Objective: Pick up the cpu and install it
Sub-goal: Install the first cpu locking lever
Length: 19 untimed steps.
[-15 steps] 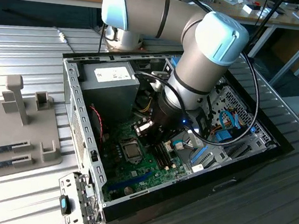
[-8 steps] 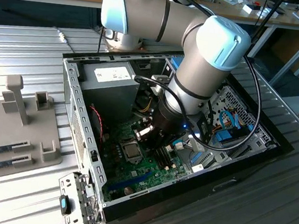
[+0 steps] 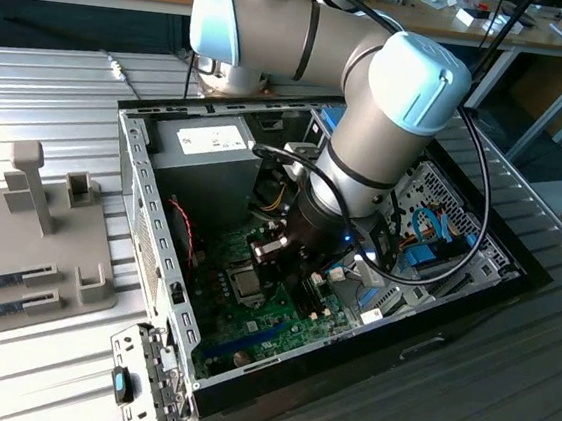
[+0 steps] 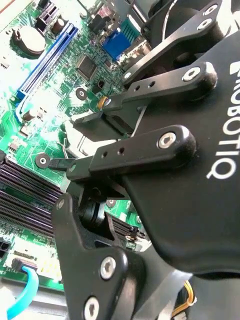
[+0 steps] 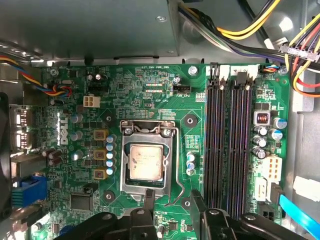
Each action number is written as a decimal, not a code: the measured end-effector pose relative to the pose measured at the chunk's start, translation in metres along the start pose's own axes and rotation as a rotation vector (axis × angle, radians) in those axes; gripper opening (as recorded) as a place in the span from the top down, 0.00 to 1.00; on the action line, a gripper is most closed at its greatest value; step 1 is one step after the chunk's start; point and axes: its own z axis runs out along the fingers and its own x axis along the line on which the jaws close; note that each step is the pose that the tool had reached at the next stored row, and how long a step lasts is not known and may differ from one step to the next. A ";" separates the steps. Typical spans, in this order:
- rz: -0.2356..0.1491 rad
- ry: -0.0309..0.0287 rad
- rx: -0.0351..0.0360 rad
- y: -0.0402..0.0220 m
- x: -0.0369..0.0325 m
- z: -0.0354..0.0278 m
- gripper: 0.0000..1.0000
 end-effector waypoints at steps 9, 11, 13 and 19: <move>0.000 0.0002 0.0005 0.0042 -0.0039 0.0095 0.59; 0.000 0.0001 0.0003 0.0042 -0.0041 0.0097 0.59; 0.000 0.0001 0.0004 0.0042 -0.0041 0.0096 0.59; 0.000 0.0000 0.0002 0.0042 -0.0042 0.0097 0.73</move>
